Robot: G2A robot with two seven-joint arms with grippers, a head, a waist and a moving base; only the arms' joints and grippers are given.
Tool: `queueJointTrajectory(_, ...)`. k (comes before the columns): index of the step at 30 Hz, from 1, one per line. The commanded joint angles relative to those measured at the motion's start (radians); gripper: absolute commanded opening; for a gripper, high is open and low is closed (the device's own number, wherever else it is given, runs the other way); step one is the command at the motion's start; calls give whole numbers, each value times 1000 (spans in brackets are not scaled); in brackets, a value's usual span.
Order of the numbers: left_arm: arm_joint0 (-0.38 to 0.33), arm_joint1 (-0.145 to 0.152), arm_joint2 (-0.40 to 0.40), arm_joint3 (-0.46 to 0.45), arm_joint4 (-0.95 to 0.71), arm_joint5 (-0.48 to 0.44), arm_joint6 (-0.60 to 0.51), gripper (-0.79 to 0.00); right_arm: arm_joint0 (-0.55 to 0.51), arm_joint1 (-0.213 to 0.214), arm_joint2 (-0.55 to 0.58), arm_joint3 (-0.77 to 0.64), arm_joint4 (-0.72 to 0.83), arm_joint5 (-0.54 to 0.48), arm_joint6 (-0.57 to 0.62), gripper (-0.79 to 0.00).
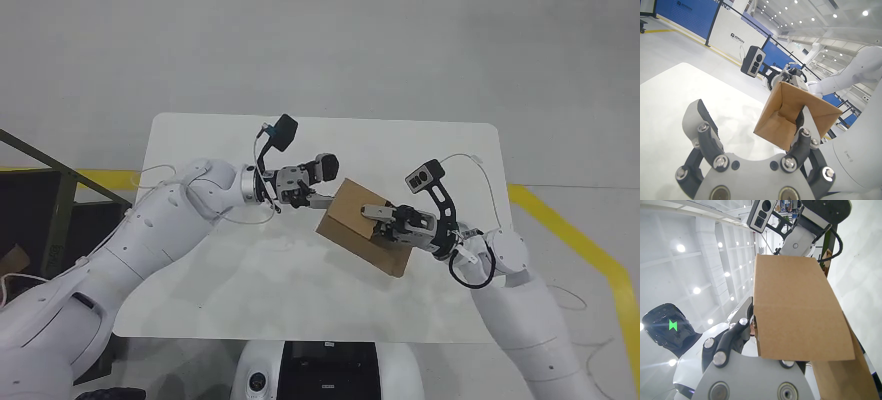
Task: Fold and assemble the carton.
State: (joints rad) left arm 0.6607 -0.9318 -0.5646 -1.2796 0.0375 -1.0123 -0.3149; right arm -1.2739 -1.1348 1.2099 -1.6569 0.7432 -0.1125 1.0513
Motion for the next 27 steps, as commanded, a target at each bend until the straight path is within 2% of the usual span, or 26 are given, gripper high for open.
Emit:
queueJointTrajectory(1, 12, 7, -18, 5, 6, 0, -4, 0, -4, 2, 9, 1, -2, 1, 7, -785)
queueJointTrajectory(12, 81, 49, -125, -19, 27, 0, -25, 0, -19, 12, 45, -8, -25, 14, 51, -785)
queueJointTrajectory(22, 132, 86, -185, -179, 121, 0, -62, 0, 17, 19, 46, 39, -49, 11, 172, -785)
queueJointTrajectory(27, 151, 104, -201, -257, 254, 0, -2, 0, 47, 18, 24, 67, -54, 22, 201, -785)
